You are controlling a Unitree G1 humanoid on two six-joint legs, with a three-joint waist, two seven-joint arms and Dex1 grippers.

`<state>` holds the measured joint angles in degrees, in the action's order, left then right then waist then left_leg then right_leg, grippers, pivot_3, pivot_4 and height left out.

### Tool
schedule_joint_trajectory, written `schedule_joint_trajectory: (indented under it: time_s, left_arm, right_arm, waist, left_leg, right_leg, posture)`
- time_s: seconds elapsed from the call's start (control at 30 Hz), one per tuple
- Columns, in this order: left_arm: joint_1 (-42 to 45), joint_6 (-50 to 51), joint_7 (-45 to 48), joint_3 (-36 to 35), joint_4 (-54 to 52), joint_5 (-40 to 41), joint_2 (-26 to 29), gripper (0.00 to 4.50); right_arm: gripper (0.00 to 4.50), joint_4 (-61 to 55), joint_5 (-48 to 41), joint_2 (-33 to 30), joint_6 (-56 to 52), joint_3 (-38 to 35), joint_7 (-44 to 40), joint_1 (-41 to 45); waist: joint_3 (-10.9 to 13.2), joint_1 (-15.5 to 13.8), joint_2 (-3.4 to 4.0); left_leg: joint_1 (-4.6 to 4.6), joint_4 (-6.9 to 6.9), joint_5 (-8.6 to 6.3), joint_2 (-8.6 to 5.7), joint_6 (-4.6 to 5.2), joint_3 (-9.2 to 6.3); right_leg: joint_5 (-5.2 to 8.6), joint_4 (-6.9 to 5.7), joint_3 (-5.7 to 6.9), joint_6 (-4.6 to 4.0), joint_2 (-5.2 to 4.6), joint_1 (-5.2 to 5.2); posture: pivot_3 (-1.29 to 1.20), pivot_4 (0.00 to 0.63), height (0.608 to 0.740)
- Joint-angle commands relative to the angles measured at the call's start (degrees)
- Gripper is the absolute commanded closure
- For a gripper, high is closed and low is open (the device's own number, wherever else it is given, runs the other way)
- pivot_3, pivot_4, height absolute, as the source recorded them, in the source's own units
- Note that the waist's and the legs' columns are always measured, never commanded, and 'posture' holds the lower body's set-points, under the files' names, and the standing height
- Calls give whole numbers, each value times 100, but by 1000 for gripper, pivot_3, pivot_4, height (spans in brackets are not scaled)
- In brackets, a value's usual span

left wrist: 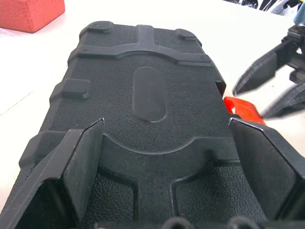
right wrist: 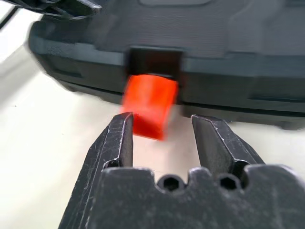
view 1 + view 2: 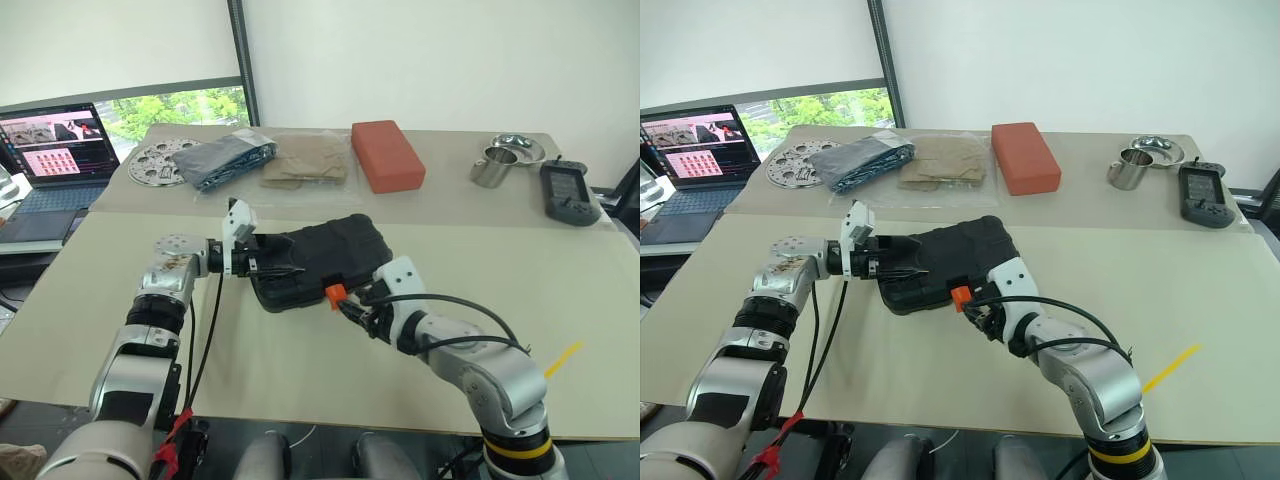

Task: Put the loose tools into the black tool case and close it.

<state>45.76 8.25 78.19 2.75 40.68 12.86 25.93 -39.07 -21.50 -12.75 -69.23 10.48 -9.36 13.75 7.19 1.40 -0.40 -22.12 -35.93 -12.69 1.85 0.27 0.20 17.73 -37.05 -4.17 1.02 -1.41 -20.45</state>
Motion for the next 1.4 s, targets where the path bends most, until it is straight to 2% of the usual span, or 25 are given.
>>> schedule_joint_trajectory:
  time_s: [0.03,0.17,0.57,0.6,0.63,0.7,0.73,0.77,0.9,0.93,1.17,1.27,1.4]
  left_arm:
    - [-83,39,20,132,-115,-69,-44,15]
    - [-56,78,8,139,-103,-58,-58,0]
    - [-167,109,9,167,-209,-59,-32,0]
    - [-173,117,4,163,-219,-58,-27,0]
    - [-175,124,0,160,-225,-57,-24,0]
    - [-162,106,-23,153,-205,-67,-27,0]
    - [-150,96,-37,148,-187,-71,-30,0]
    - [-142,90,-45,144,-176,-72,-32,0]
    - [-122,82,-56,132,-156,-75,-13,0]
    - [-120,79,-58,132,-153,-75,-9,0]
    - [-143,56,-66,145,-132,-94,8,0]
    - [-154,45,-76,146,-117,-98,0,0]
    - [-188,9,-85,163,-110,-111,-9,0]
  right_arm:
    - [2214,-417,27,257,-205,137,283,21]
    - [1266,-471,136,441,-338,200,532,39]
    - [1266,-304,426,547,-353,501,787,97]
    - [1643,-291,447,550,-353,510,786,94]
    - [1771,-283,468,552,-354,517,781,93]
    - [2328,-224,519,537,-329,539,764,74]
    - [2830,-189,543,532,-306,551,757,70]
    - [2952,-166,561,530,-289,559,751,68]
    - [4429,-108,652,550,-220,570,744,87]
    - [4472,-103,674,551,-208,571,736,91]
    - [4472,-177,722,531,-230,566,661,121]
    - [3710,-187,793,524,-347,593,732,129]
    - [2343,-185,827,503,-400,654,735,122]
  waist:
    - [0,-11,0]
    - [-2,-21,1]
    - [-3,-27,1]
    - [-3,-27,1]
    - [-3,-27,1]
    - [-3,-23,1]
    - [-3,-23,1]
    - [-3,-23,1]
    - [-3,-20,1]
    - [-3,-22,1]
    - [-3,-20,1]
    - [-3,-20,1]
    - [-3,-21,1]
  left_leg:
    - [0,0,0,0,0,0]
    - [0,0,0,0,0,0]
    - [-4,1,0,0,0,-3]
    - [-5,1,0,0,0,-3]
    - [-5,1,0,0,0,-3]
    - [-5,1,0,0,0,-3]
    - [-4,1,0,0,0,-3]
    - [-4,1,0,0,0,-3]
    - [-4,2,0,1,0,-3]
    - [-4,2,0,1,0,-3]
    - [-5,2,0,1,0,-4]
    - [-5,2,0,1,0,-4]
    - [-6,3,0,1,0,-4]
  right_leg:
    - [0,1,0,0,0,0]
    - [1,3,1,1,0,0]
    - [4,7,4,6,-1,-2]
    - [4,7,4,6,-1,-2]
    - [4,7,4,6,-1,-2]
    - [4,8,4,7,-1,-2]
    - [5,8,4,8,0,-2]
    - [6,9,4,9,0,-2]
    - [9,9,4,15,0,-3]
    - [10,9,4,16,0,-3]
    - [11,11,4,19,0,-3]
    - [12,12,5,19,0,-3]
    - [12,15,5,20,-1,-3]
  posture:
    - [0,150,740]
    - [0,150,740]
    - [0,150,740]
    - [0,150,740]
    - [0,150,740]
    - [0,150,740]
    - [0,150,740]
    - [0,150,740]
    - [0,150,740]
    - [0,150,740]
    - [0,150,740]
    - [0,150,740]
    - [0,150,740]
